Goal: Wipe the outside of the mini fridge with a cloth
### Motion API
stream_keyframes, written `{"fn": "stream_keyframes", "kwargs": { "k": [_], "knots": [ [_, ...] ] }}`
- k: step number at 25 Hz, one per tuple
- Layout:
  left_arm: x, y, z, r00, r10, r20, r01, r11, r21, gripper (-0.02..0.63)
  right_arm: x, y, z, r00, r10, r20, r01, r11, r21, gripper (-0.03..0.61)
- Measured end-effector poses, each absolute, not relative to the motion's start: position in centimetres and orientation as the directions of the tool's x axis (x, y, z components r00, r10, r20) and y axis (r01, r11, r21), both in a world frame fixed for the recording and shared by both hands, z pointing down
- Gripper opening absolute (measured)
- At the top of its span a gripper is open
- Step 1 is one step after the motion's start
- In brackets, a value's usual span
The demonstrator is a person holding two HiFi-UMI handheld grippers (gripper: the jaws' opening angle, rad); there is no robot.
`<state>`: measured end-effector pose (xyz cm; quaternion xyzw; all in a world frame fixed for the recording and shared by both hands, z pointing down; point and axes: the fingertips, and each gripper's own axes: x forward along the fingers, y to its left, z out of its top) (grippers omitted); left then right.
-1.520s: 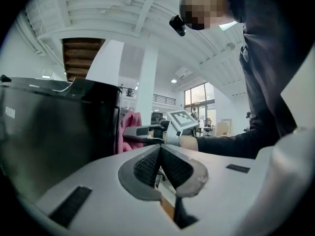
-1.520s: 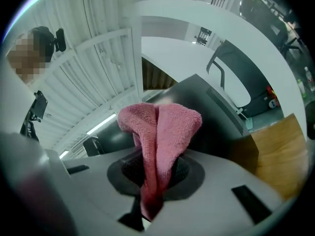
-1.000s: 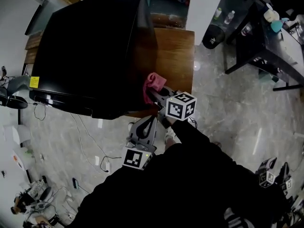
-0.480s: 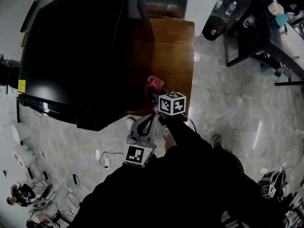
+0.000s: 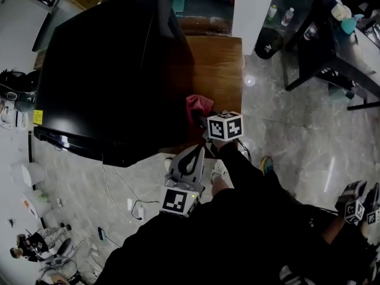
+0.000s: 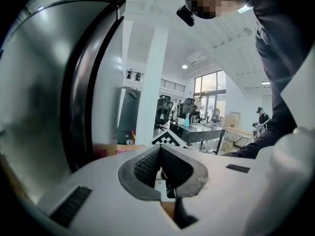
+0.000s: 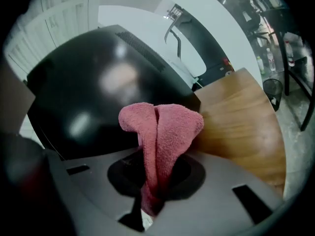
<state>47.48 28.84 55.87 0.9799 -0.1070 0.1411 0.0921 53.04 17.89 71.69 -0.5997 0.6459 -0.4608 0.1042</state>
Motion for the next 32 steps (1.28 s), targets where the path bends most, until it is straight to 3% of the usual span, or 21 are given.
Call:
{"fn": "stream_keyframes", "kwargs": {
  "k": [6, 16, 22, 32],
  "knots": [
    [51.2, 28.6, 49.1, 0.952, -0.235, 0.195, -0.262, -0.957, 0.125, 0.006, 58.8, 15.5, 56.3, -0.266, -0.951, 0.159, -0.656, 0.058, -0.753, 0.049],
    [55.1, 26.5, 41.6, 0.95, -0.304, 0.068, -0.31, -0.945, 0.102, 0.006, 62.1, 9.0, 40.0, -0.383, -0.921, -0.073, -0.566, 0.297, -0.769, 0.052],
    [55.6, 24.9, 41.7, 0.938, -0.337, 0.079, -0.343, -0.936, 0.085, 0.006, 63.6, 7.1, 39.3, -0.396, -0.904, -0.161, -0.426, 0.337, -0.839, 0.052],
    [56.5, 23.7, 47.7, 0.924, -0.34, 0.173, -0.356, -0.932, 0.07, 0.006, 65.7, 5.5, 45.8, -0.312, -0.927, -0.209, -0.392, 0.326, -0.86, 0.052]
  ]
}}
